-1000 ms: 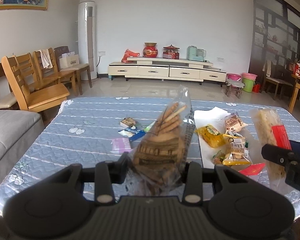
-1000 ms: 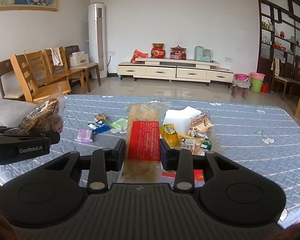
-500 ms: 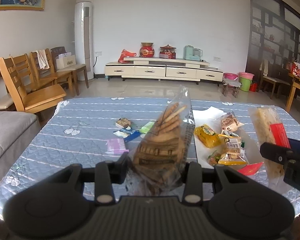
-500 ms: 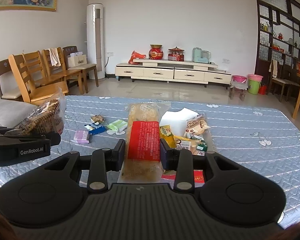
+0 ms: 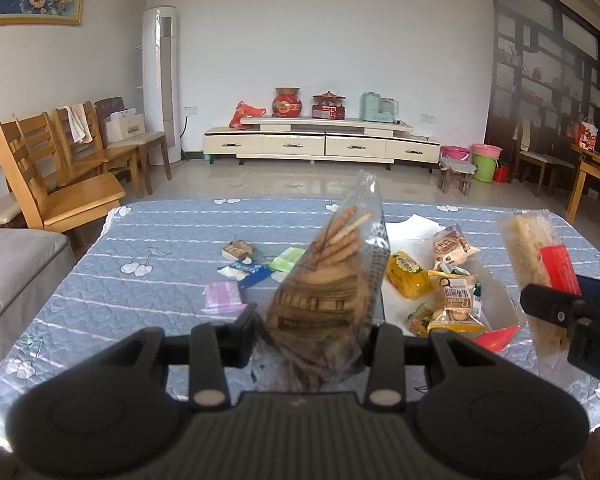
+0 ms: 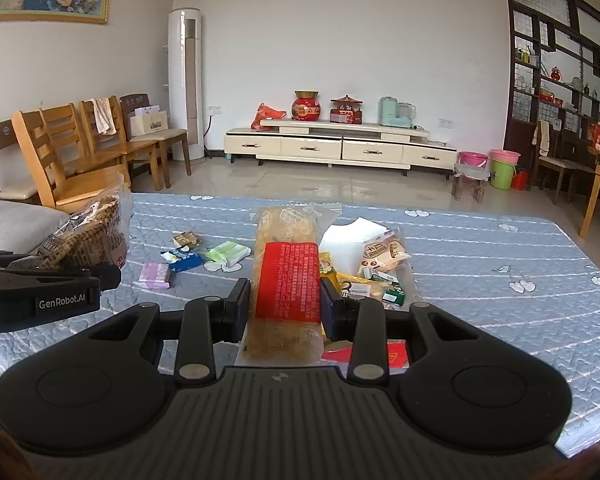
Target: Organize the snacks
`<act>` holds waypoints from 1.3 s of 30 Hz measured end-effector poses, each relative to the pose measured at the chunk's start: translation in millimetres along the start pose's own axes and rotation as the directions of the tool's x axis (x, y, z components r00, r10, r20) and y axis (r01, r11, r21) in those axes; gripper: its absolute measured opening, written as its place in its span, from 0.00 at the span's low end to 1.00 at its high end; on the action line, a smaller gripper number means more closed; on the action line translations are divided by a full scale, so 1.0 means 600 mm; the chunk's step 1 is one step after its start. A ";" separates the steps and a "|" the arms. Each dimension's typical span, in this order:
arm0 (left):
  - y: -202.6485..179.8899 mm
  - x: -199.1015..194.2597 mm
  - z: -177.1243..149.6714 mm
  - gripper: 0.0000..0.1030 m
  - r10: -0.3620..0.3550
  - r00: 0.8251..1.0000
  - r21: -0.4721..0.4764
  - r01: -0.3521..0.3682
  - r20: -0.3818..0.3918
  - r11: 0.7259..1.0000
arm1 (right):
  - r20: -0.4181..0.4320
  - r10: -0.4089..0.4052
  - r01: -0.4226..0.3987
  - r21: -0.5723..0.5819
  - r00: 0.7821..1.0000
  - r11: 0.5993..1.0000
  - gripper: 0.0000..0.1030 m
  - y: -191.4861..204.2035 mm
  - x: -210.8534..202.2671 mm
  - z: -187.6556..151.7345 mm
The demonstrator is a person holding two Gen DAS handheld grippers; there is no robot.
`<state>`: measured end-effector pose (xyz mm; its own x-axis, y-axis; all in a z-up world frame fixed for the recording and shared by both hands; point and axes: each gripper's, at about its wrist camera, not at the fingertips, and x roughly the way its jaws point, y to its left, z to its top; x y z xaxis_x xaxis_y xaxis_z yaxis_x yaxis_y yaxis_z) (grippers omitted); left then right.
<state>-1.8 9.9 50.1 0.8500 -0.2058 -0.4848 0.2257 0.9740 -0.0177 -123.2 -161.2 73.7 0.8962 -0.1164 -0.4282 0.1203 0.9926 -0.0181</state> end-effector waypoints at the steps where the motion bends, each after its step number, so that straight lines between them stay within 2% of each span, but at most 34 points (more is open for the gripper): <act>1: 0.000 0.001 0.000 0.38 -0.002 1.000 0.001 0.002 -0.001 1.000 | 0.000 -0.002 0.002 0.002 1.000 1.000 0.43 0.000 0.000 0.000; 39: -0.009 0.031 0.013 0.38 -0.055 0.998 0.060 0.055 -0.004 0.997 | 0.003 -0.070 0.070 0.042 0.998 0.997 0.43 0.006 0.000 0.001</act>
<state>16.5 0.1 48.2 0.8346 -0.2585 -0.4865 0.3003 0.9538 0.0083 -122.5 -157.8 74.5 0.8868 -0.1857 -0.4232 0.2001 0.9797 -0.0104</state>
